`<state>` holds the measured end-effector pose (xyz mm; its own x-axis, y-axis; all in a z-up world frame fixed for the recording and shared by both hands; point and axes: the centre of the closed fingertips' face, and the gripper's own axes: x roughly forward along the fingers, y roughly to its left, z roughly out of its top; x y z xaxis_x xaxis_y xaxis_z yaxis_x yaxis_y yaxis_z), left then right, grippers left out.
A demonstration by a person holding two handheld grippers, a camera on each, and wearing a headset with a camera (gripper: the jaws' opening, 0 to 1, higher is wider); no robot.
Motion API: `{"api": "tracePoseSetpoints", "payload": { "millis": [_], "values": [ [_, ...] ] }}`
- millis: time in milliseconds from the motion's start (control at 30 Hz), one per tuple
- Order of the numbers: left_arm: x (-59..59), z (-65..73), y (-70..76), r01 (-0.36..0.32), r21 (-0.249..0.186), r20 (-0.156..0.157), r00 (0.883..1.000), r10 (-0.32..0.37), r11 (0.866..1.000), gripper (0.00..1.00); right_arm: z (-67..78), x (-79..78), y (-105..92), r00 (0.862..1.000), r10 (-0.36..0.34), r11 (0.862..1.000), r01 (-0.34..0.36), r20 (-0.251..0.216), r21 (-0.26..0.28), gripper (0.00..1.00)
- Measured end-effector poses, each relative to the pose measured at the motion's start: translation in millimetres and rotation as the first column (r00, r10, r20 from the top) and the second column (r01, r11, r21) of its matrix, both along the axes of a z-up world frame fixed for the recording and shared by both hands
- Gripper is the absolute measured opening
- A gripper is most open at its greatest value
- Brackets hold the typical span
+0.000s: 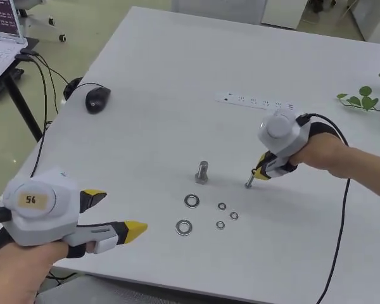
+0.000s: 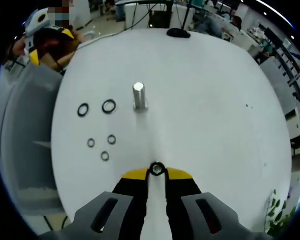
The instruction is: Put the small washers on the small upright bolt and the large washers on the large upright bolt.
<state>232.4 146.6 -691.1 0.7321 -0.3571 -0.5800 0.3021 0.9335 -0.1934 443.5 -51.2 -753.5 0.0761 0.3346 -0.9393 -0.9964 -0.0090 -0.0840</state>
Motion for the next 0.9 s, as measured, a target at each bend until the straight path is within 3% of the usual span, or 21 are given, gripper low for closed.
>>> {"api": "tracePoseSetpoints", "payload": {
  "millis": [900],
  "values": [
    [-2.2,-2.6,5.3,-0.008,0.003,-0.011,1.0,0.008,1.0,0.65,-24.6,4.8,-3.8,1.0,-0.003,0.999,0.002,-0.026,-0.041,0.13]
  ]
}}
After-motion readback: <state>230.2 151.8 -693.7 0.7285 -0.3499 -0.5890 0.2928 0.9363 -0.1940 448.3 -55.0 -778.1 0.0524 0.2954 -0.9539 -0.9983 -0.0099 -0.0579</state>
